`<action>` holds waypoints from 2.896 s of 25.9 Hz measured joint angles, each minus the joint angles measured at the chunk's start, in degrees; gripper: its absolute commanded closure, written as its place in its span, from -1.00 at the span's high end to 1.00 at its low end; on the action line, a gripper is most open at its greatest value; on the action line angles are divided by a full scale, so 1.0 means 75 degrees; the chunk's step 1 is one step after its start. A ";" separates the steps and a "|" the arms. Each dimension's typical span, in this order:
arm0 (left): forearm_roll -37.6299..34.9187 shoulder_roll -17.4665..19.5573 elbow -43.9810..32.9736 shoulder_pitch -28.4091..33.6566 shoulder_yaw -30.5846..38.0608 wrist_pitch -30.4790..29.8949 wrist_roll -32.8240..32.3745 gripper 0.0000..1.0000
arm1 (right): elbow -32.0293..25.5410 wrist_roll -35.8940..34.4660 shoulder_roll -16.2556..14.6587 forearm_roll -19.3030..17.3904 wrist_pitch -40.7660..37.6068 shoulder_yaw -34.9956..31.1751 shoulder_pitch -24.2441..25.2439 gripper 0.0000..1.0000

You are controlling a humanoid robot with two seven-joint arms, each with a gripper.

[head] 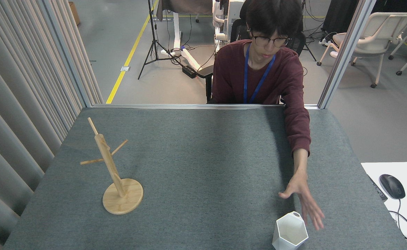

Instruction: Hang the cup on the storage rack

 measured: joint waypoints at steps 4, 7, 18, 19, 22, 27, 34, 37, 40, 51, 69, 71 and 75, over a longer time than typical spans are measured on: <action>0.0000 0.0000 0.0000 -0.0005 0.0000 -0.0001 0.0000 0.99 | -0.0001 0.0000 0.0000 0.0000 0.0002 0.0000 0.0000 0.99; 0.0000 -0.0002 0.0004 -0.0016 0.0000 -0.0001 0.0000 0.99 | 0.0008 -0.0009 0.0000 0.0000 0.0002 -0.0013 -0.0011 0.99; 0.0010 -0.0012 0.0031 -0.0047 0.0080 -0.0002 0.0012 0.99 | 0.0746 0.0084 0.0086 0.0033 0.0113 -0.0058 -0.0719 0.99; 0.0011 -0.0012 0.0034 -0.0047 0.0088 -0.0002 0.0012 0.99 | 0.0814 0.0085 0.0086 0.0034 0.0121 -0.0058 -0.0786 0.99; 0.0011 -0.0012 0.0041 -0.0047 0.0108 -0.0003 0.0013 0.99 | 0.0927 0.0087 0.0084 0.0038 0.0127 -0.0051 -0.0917 0.99; 0.0012 -0.0012 0.0046 -0.0048 0.0133 -0.0002 0.0013 0.99 | 0.1029 0.0088 0.0074 0.0045 0.0129 -0.0047 -0.1117 0.99; 0.0012 -0.0012 0.0047 -0.0048 0.0172 -0.0002 0.0013 0.99 | 0.1164 0.0094 0.0051 0.0051 0.0129 -0.0050 -0.1299 0.99; 0.0012 -0.0009 0.0046 -0.0047 0.0180 -0.0003 0.0012 0.99 | 0.1240 0.0096 0.0037 0.0053 0.0129 -0.0048 -0.1377 0.99; 0.0012 -0.0007 0.0046 -0.0038 0.0213 -0.0003 0.0013 0.99 | 0.1331 0.0100 0.0029 0.0057 0.0130 -0.0050 -0.1448 0.99; 0.0012 -0.0002 0.0046 -0.0036 0.0246 -0.0025 0.0013 0.99 | 0.1685 0.0141 -0.0022 0.0059 0.0130 -0.0056 -0.1746 0.99; -0.0016 -0.0013 0.0004 -0.0279 0.0240 -0.0090 0.0010 0.99 | 0.1375 0.0027 0.0128 0.0004 0.0163 -0.0063 -0.2039 -0.14; -0.0034 -0.0020 0.0008 -0.0449 0.0178 -0.0192 0.0010 0.99 | 0.1037 0.0028 0.0273 0.0014 0.0127 -0.0016 -0.2058 -0.14; -0.0097 -0.0048 0.0025 -0.0883 -0.0015 -0.0555 0.0022 0.99 | 0.0616 0.0027 0.0587 0.0104 0.0088 0.0464 -0.2307 -0.13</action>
